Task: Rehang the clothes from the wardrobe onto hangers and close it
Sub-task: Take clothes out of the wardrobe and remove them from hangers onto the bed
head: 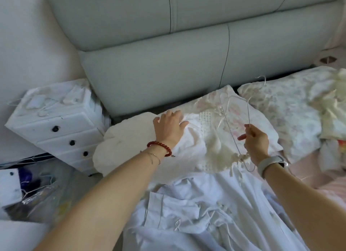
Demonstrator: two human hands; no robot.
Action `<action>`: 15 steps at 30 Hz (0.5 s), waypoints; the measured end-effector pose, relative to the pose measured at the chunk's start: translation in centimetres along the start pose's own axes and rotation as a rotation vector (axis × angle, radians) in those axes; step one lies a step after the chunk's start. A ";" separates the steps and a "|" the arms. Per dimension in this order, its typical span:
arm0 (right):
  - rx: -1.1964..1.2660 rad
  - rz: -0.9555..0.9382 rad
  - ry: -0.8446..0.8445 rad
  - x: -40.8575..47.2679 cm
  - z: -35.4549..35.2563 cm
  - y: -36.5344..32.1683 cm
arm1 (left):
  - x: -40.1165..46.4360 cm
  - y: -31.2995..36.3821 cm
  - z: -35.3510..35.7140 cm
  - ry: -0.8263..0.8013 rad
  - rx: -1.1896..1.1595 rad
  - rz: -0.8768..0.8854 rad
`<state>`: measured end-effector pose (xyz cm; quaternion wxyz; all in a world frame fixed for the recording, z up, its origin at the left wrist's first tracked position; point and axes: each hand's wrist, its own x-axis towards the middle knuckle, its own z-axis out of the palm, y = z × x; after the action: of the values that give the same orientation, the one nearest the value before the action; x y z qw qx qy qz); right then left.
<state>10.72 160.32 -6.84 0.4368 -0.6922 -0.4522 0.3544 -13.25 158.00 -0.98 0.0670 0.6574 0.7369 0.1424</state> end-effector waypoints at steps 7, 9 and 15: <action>-0.194 -0.103 -0.106 4.7 -0.8 2.7 | -4.2 -1.7 7.1 -0.137 0.314 0.558; -0.379 -0.075 -0.171 5.2 -0.4 3.9 | -5.6 -3.0 8.5 -0.234 0.474 0.588; -0.597 0.046 -0.201 5.3 0.6 7.1 | -3.1 -8.5 8.2 -0.238 0.774 0.337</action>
<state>14.22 164.02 -14.12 0.1592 -0.7613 -0.5615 0.2825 -18.58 155.13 -11.61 -0.1241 0.7569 0.6056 -0.2122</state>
